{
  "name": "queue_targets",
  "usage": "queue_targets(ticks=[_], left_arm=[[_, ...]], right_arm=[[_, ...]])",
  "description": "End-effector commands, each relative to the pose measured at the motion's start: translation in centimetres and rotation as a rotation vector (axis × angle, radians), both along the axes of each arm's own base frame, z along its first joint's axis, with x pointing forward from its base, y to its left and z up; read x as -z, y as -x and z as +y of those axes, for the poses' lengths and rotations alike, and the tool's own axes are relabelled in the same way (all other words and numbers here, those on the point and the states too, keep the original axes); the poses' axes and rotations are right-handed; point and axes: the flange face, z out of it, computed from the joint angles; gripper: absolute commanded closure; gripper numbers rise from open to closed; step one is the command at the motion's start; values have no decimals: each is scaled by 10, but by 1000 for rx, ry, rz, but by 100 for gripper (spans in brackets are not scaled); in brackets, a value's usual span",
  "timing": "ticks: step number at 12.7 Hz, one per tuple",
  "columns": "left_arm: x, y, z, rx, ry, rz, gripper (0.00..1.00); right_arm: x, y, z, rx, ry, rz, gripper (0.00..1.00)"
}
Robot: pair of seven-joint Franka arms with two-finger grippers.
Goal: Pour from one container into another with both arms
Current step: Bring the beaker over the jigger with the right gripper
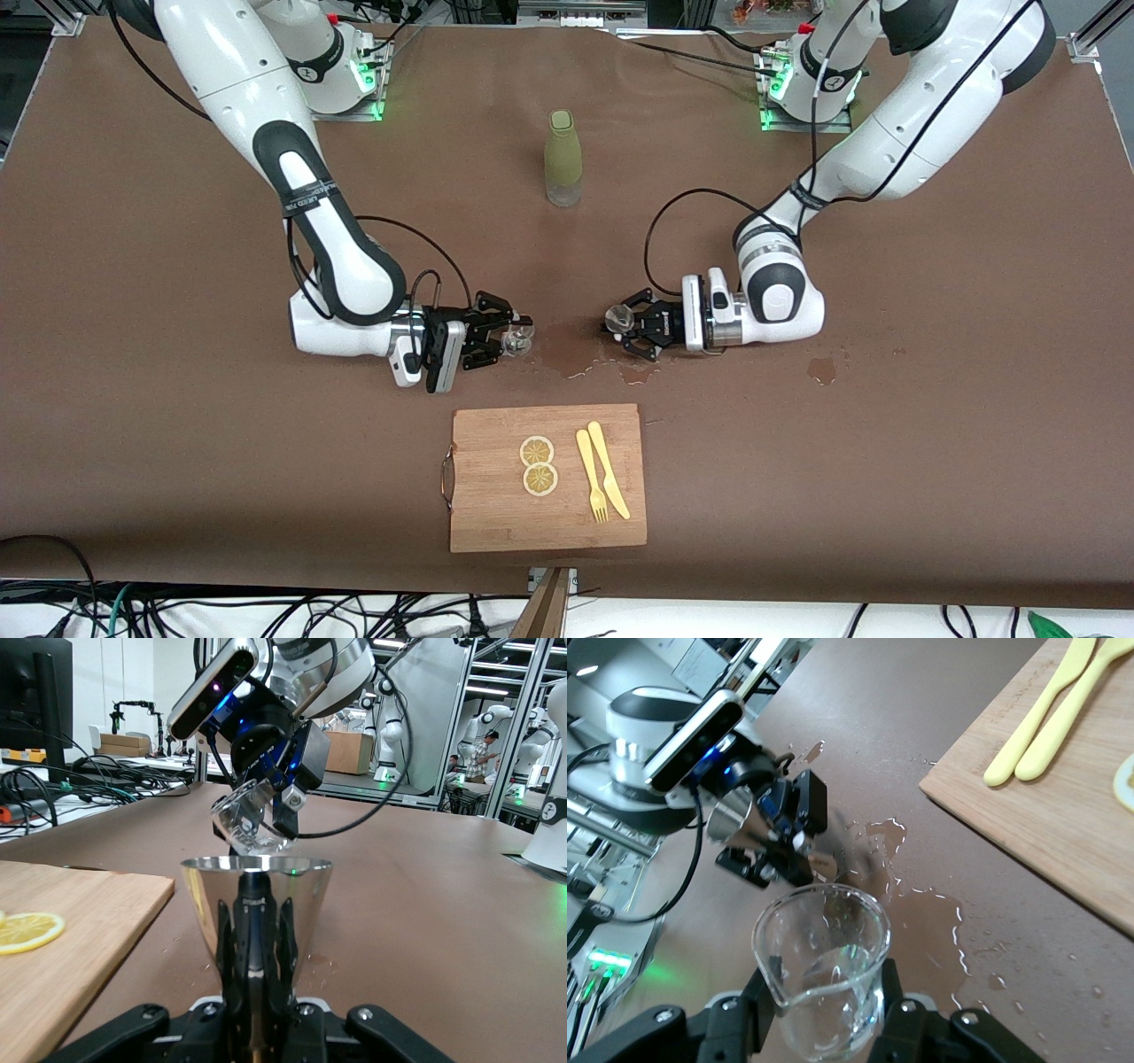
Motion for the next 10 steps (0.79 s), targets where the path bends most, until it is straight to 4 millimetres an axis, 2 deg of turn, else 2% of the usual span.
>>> queue_targets(ticks=[1,4,6,9,10], left_arm=[[-1,-6,-22,-20,13,-12,100],[4,-9,-30,-25,17,-14,100],[8,-15,-33,-31,23,-18,100],[8,-27,-37,-42,32,-39,100],[7,-31,-36,-47,33,-45,100]], right_arm=[[-24,16,12,50,13,49,86],[-31,30,27,98,46,118,86],[-23,39,28,100,59,153,86],[-49,53,34,144,68,238,86],[-50,59,35,141,73,248,86]])
